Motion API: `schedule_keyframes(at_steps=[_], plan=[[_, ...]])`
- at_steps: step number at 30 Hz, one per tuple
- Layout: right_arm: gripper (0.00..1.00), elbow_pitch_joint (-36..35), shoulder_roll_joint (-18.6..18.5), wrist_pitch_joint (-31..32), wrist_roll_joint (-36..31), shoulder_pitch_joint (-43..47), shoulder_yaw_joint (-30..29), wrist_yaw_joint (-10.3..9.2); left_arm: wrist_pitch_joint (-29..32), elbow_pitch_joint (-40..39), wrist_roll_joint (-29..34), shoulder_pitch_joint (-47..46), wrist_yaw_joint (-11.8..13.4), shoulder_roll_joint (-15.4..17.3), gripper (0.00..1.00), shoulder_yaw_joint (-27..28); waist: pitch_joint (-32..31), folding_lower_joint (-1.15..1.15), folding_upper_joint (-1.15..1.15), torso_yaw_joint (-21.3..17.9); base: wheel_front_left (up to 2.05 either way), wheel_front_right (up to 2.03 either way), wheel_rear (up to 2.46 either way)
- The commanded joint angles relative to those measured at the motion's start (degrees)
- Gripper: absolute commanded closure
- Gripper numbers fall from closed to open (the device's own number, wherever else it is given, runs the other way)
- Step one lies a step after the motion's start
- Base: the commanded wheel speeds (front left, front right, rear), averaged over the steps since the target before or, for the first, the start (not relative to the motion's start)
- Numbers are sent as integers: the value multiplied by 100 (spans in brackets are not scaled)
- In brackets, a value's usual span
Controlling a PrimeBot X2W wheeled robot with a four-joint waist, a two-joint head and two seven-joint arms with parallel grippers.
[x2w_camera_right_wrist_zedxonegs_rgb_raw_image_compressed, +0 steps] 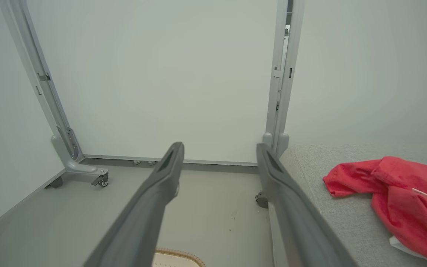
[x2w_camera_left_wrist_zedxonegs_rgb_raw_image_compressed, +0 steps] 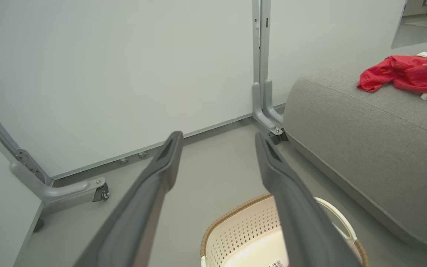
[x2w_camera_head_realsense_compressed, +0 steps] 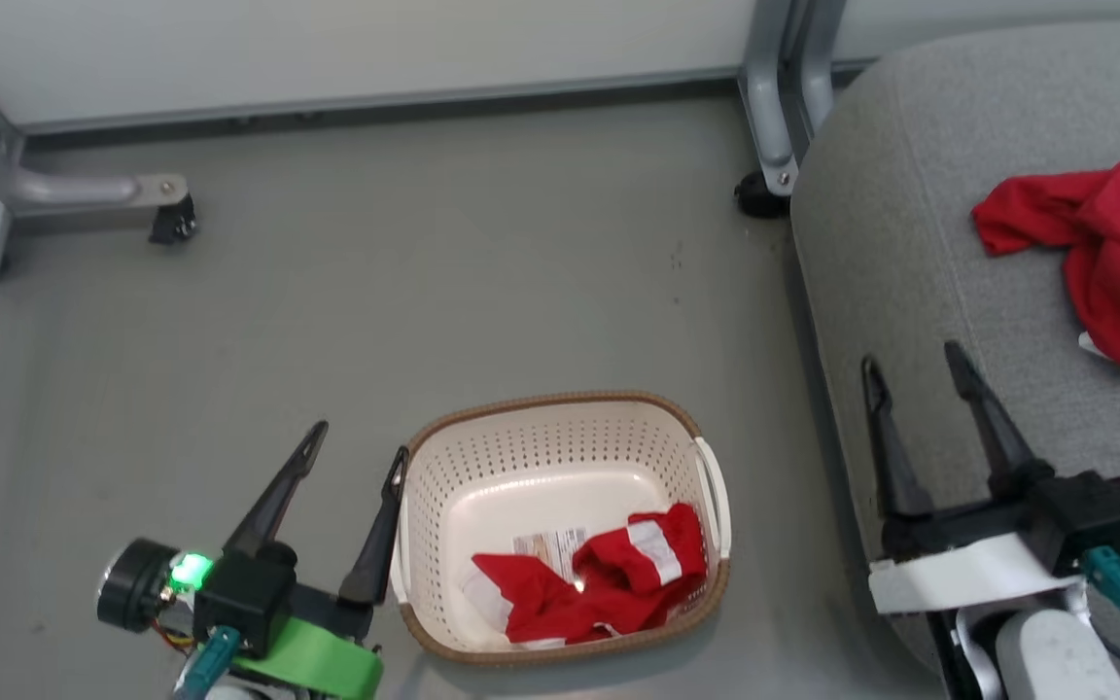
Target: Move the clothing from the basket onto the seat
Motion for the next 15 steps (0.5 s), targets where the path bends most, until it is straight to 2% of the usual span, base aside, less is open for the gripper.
schedule_keyframes(at_steps=[1, 5, 8, 15], plan=[[0, -105, -6, -18, 30, -202, -76, -7, -3, 59, -69, -299, -16, 147, 0, -89, 1191, -1, 0, -342, 0, 0, 0], [0, -358, -4, -18, 106, -541, -286, -6, -3, 274, -167, -920, -16, 591, 0, -594, 1793, -1, 0, -540, 0, 0, 0], [0, -529, -3, -17, 103, -731, -375, -6, -3, 531, -29, -1472, -16, 1001, 0, -1225, 2161, -1, 0, -693, 0, 0, 0], [0, -826, -2, -18, 241, -1009, -481, -7, -4, 1454, -43, -2773, -16, 1491, 0, -2603, 2952, -1, 0, -1049, 0, 0, 0]])
